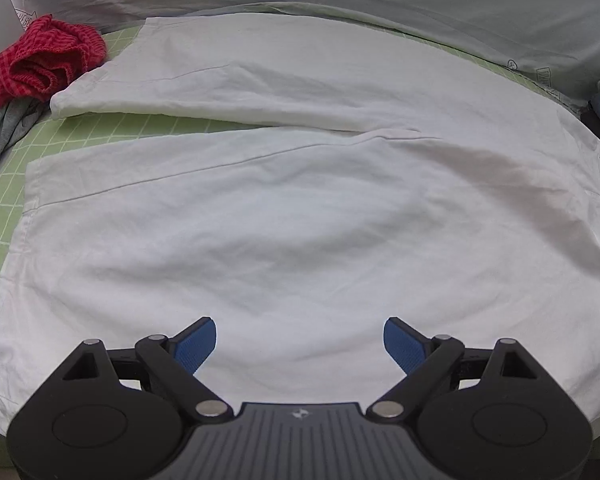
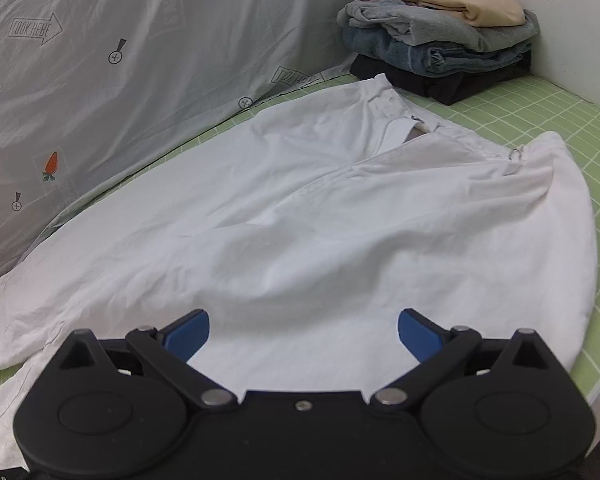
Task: Fold clothes
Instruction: 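Open both grippers and lift them above the folded shirt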
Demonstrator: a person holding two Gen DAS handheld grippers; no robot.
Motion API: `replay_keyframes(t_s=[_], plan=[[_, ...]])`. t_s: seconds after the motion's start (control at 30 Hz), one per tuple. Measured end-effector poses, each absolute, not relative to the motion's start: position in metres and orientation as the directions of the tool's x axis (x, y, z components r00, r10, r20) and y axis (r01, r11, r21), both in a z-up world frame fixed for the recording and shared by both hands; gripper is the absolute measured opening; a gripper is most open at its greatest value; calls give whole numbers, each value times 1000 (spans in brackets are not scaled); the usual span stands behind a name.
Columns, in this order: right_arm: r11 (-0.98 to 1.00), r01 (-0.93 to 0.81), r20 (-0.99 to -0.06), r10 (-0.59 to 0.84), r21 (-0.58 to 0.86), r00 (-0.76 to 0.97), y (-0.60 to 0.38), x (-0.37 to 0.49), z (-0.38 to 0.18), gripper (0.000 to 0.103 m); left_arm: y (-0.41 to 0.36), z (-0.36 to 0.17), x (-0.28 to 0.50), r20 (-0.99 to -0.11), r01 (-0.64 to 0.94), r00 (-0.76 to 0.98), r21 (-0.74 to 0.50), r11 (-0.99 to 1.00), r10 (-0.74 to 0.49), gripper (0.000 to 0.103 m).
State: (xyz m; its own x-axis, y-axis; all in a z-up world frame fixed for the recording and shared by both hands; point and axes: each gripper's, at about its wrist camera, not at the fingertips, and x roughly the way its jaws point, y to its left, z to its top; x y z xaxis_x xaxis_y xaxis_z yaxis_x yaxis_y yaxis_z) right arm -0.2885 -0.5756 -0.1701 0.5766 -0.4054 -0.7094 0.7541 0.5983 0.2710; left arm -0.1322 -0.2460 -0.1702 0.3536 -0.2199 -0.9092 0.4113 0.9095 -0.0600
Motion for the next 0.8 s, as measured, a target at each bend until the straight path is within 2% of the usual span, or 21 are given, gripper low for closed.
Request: replay_keyframes(t_s=[0.37, 0.57, 0.8], plan=[[424, 835, -765, -385, 351, 517, -643, -378, -189, 102, -272, -184, -195, -928, 361, 316, -75, 929, -198, 91], [385, 841, -773, -368, 379, 516, -662, -408, -198, 102, -285, -192, -212, -935, 322, 296, -93, 942, -193, 91], [368, 799, -750, -305, 477, 588, -680, -429, -209, 102, -298, -202, -226, -940, 288, 295, -84, 954, -172, 94]])
